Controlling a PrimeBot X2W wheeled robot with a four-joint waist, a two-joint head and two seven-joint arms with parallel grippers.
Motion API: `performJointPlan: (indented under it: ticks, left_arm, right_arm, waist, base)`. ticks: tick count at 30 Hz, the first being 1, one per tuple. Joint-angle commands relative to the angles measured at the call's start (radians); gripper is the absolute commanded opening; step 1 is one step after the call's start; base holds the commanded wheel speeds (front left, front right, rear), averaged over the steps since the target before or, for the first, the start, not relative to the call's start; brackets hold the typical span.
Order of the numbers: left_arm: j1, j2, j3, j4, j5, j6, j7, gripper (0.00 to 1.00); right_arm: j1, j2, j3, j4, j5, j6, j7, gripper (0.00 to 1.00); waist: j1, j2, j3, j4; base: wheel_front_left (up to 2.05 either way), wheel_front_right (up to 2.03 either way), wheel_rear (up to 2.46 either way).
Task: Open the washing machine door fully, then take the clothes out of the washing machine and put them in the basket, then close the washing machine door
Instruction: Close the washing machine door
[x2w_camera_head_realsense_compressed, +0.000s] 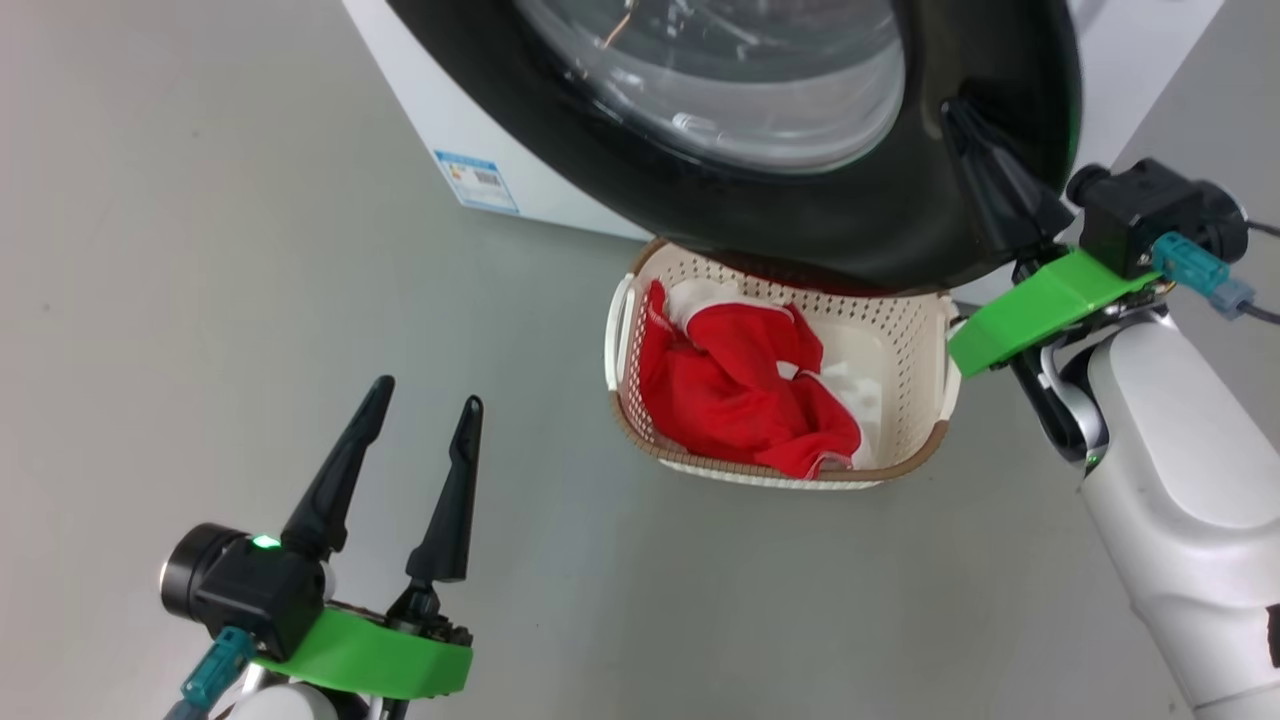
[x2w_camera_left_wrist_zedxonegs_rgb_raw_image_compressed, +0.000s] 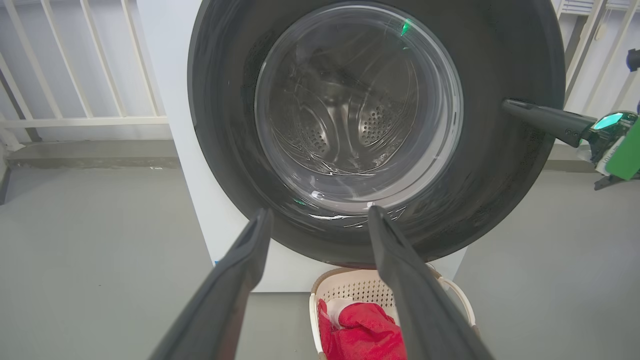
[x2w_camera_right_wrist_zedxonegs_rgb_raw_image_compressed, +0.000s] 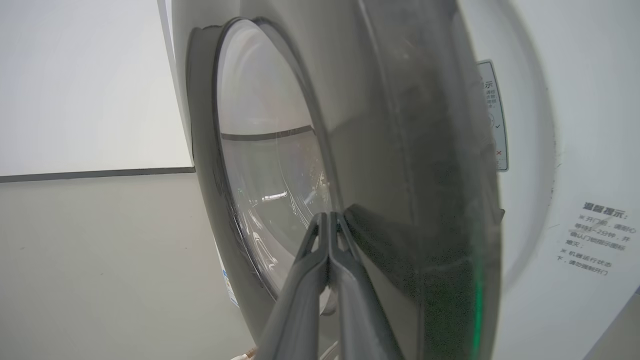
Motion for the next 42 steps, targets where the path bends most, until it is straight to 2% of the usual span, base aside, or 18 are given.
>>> performJointPlan:
  ticks: [1,12,23,35,42]
  left_arm:
    - [-0.025,0.016,0.03,-0.025,-0.009,-0.005,-0.012,1.0]
    - [-0.057,0.014,0.015,-0.032,-0.024,-0.005,-0.012,1.0]
    - [-0.082,0.008,-0.005,-0.035,-0.035,-0.005,-0.012,1.0]
    - [-0.106,0.0,-0.017,-0.03,-0.039,-0.005,-0.012,1.0]
    - [-0.107,-0.002,-0.015,-0.018,-0.039,-0.005,-0.012,1.0]
  right_arm:
    - [-0.02,0.006,0.006,-0.022,-0.006,0.003,-0.006,0.0]
    - [-0.125,-0.02,-0.022,-0.018,-0.024,0.003,-0.006,0.0]
    - [-0.247,-0.058,-0.038,0.036,-0.035,0.003,-0.006,0.0]
    - [-0.36,-0.043,-0.205,0.092,-0.105,0.003,-0.006,0.0]
    - [-0.355,-0.02,-0.234,0.102,-0.136,0.003,-0.006,0.0]
  waist:
    - [0.0,0.0,0.021,0.009]
    - [0.0,0.0,0.073,0.002]
    - [0.0,0.0,0.128,0.02]
    - [0.0,0.0,0.159,0.038]
    - [0.0,0.0,0.148,0.032]
  base:
    - [0.0,0.0,0.0]
    - [0.0,0.0,0.0]
    - [0.0,0.0,0.0]
    - [0.0,0.0,0.0]
    - [0.0,0.0,0.0]
